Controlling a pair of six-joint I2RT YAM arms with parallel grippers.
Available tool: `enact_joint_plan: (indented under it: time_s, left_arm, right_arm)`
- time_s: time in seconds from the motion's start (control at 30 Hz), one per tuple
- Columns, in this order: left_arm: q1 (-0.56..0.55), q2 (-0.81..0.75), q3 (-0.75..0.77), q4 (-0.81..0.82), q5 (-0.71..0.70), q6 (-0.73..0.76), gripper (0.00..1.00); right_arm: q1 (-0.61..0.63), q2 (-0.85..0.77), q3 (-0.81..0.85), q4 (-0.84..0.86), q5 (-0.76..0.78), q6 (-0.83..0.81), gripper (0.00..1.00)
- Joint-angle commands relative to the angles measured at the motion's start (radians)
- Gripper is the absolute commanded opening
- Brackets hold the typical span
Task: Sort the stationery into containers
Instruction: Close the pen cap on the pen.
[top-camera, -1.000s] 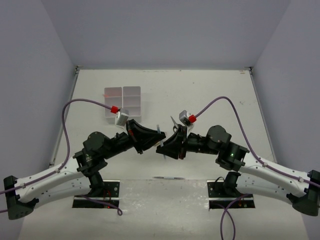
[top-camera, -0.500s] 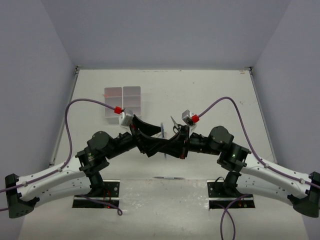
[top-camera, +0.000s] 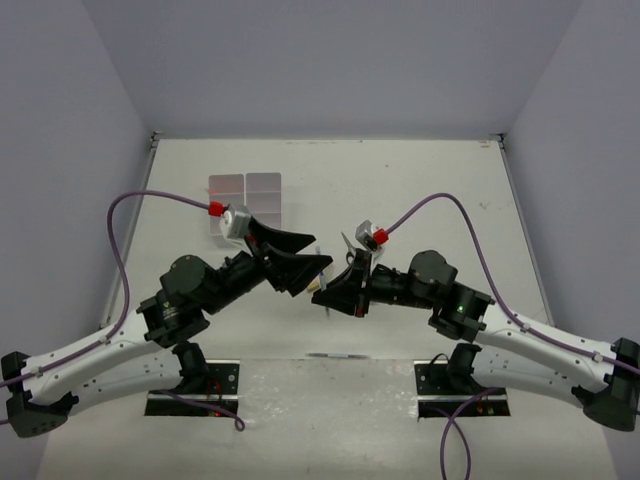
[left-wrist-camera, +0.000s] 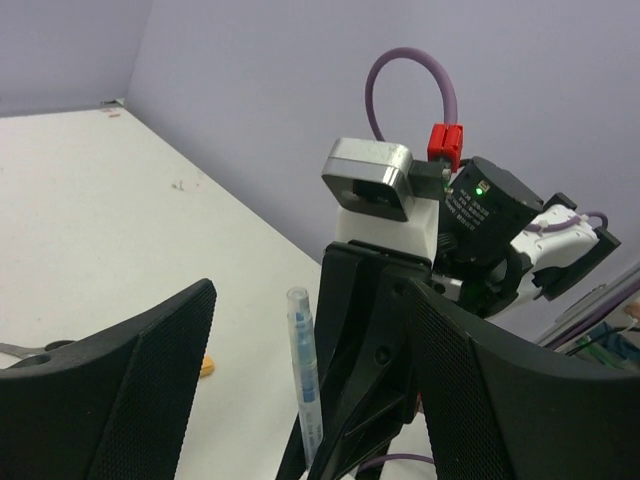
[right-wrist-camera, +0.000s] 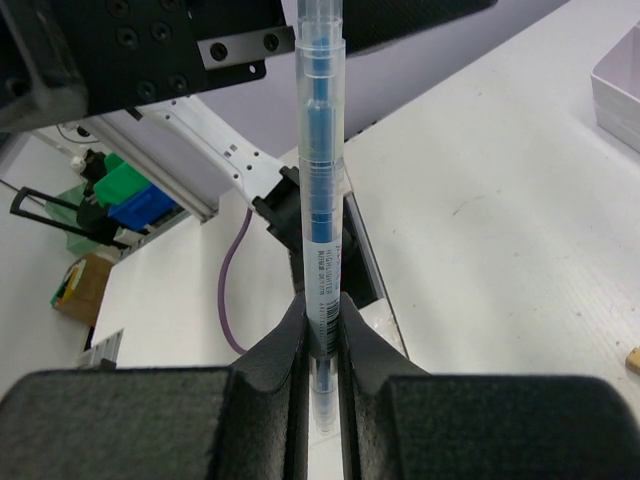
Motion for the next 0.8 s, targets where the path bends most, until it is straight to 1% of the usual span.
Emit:
enact_joint_plan:
  time_s: [0.0, 0.1, 0.17, 0.2, 0.3, 0.33, 0.47, 0.57, 0.77]
  left_arm:
    - [-0.002, 0.024, 0.057, -0.036, -0.057, 0.034, 0.77]
    - [-0.002, 0.034, 0.065, -0.053, -0.086, 0.030, 0.73]
    - [-0.002, 0.041, 0.063, -0.050, -0.086, 0.030, 0.68]
    - [-0.002, 0.045, 0.062, -0.048, -0.084, 0.030, 0.62]
    - [-0.002, 0.057, 0.065, -0.046, -0.081, 0.027, 0.52]
    - [-0.002, 0.065, 0.067, -0.047, -0.077, 0.025, 0.41]
    - [-0.002, 0.087, 0.073, -0.042, -0.040, 0.015, 0.16]
    - [-0.002, 0.112, 0.068, -0.041, -0.015, 0.003, 0.01]
    - [-0.002, 0.106, 0.002, -0.003, 0.016, -0.035, 0.00]
  right_arm:
    - [-0.002, 0.009, 0.005, 0.007, -0.022, -0.010, 0.00]
    - [-0.001, 0.010, 0.005, 0.006, -0.032, -0.010, 0.00]
    - [-0.001, 0.010, 0.006, 0.004, -0.041, -0.014, 0.00]
    - [-0.002, 0.012, 0.006, 0.003, -0.041, -0.015, 0.00]
    - [-0.001, 0.011, 0.007, 0.002, -0.048, -0.015, 0.00]
    - [-0.002, 0.009, 0.009, 0.000, -0.050, -0.015, 0.00]
    - [-0.002, 0.002, 0.016, -0.015, -0.020, -0.017, 0.00]
    - [-0.001, 0.000, 0.043, -0.043, 0.016, -0.015, 0.00]
    - [-0.002, -0.025, 0.107, -0.088, 0.130, -0.007, 0.00]
